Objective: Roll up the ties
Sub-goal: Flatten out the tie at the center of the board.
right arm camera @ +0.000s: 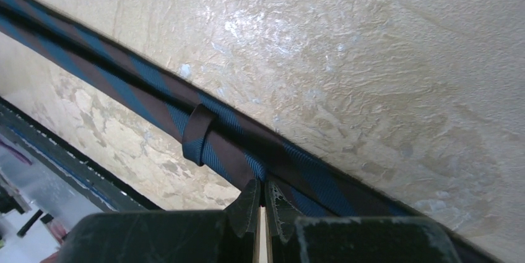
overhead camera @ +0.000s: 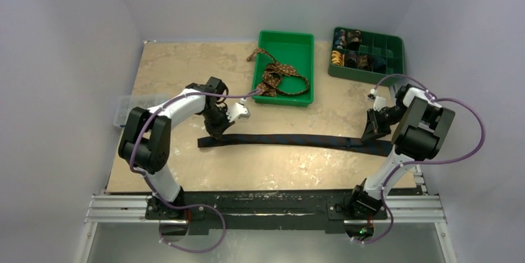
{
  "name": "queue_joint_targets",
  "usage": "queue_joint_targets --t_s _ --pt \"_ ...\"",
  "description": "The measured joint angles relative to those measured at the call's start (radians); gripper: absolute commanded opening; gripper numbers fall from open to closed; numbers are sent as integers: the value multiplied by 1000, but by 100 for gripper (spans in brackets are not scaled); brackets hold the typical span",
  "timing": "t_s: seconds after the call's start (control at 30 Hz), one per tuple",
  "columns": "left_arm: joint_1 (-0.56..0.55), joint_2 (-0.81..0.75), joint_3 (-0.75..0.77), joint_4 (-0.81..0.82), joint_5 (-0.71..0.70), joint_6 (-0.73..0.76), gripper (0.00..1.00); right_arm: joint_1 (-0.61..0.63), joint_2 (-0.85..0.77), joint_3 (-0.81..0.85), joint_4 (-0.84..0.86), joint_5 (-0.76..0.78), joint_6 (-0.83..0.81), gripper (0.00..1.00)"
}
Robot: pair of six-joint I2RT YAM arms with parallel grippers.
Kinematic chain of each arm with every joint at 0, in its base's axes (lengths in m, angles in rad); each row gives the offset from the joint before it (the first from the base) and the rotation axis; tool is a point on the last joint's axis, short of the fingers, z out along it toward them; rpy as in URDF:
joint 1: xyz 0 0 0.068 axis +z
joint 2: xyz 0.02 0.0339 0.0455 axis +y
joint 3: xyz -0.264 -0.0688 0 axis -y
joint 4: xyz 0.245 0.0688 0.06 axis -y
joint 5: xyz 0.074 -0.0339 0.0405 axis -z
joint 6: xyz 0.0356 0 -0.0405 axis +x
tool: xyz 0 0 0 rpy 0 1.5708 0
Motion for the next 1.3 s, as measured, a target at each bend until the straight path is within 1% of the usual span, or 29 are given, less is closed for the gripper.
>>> queue_joint_targets --t_s 0.13,0.27,0.47,0.53,0.57,0.6,0.63,0.67,0.7,0.73,0.77,0.9,1.03,1.13,1.2,1.3 --pt "-11 18 0 11 -2 -11 7 1 0 0 27 35 16 0" --pt "-16 25 0 23 -5 -19 20 0 0 0 56 57 34 0" --pt "-16 21 -1 36 -12 -26 46 0 0 0 74 76 38 0" --pt "-16 6 -6 46 -13 -31 64 0 0 -2 69 76 27 0" --pt "-16 -6 -10 51 -10 -29 71 0 0 -5 62 76 18 0" --pt "-16 -22 -15 56 -4 -28 74 0 -1 -7 53 76 10 2" --pt "-16 -40 -19 60 5 -31 76 0 -1 -8 43 76 3 12" --pt "-16 -54 -21 63 13 -31 77 0 -1 -8 30 75 -6 23" --pt "-18 -71 -24 70 26 -32 78 -1 -3 -8 16 74 -14 30" --pt "-21 -89 -26 77 37 -32 79 -1 -5 -8 2 74 -23 35" --pt "-26 -106 -31 90 46 -31 80 -2 -10 -8 -10 75 -30 36" --pt "-69 -160 -71 148 68 -2 80 -3 -51 -1 -40 89 -40 35" --pt "-141 -170 -116 191 60 46 80 -5 -100 2 -35 142 -37 32" --pt "-206 -158 -123 213 50 56 80 -5 -114 -3 -13 188 -29 30" --pt "-240 -136 -117 231 46 53 78 -5 -112 -19 18 219 -19 30" --pt "-272 -86 -90 244 42 41 75 -5 -93 -41 57 264 -12 27"
